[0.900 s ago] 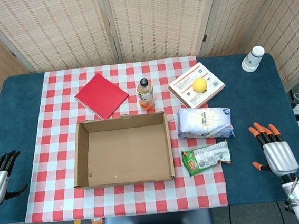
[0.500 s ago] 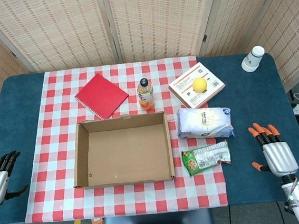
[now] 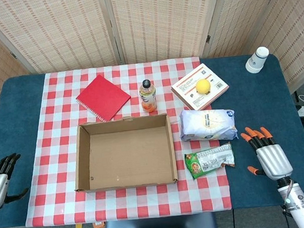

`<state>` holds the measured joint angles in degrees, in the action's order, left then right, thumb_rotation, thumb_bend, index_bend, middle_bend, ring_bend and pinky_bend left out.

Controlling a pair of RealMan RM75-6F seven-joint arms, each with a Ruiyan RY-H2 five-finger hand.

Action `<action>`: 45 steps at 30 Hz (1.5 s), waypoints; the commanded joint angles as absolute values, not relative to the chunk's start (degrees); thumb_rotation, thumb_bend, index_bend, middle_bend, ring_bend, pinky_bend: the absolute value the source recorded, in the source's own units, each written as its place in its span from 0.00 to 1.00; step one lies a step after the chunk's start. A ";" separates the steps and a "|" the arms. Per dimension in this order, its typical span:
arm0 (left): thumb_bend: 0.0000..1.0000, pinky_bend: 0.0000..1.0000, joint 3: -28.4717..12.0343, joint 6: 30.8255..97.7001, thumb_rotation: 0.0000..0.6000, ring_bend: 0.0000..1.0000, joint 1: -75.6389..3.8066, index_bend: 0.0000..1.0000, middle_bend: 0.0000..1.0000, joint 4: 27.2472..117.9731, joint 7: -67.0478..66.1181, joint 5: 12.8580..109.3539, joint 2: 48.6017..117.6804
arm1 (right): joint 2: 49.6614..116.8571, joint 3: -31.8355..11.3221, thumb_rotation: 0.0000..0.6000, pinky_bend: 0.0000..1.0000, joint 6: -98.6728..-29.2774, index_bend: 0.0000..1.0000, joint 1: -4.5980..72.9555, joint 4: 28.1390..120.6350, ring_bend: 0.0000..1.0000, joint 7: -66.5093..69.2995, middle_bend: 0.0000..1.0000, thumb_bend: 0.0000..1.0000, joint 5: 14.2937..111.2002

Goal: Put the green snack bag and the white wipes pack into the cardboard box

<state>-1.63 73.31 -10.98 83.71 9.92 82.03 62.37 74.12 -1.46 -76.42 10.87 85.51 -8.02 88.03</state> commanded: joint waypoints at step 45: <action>0.20 0.10 -1.56 72.84 1.00 0.00 -11.17 0.06 0.02 82.96 12.01 82.36 62.11 | 83.42 -0.71 1.00 0.19 -63.93 0.25 19.52 83.23 0.07 -11.25 0.15 0.07 84.46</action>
<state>-1.56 72.84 -11.17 82.95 12.02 82.36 62.11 83.42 -0.71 -63.93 19.51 83.23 -11.25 84.47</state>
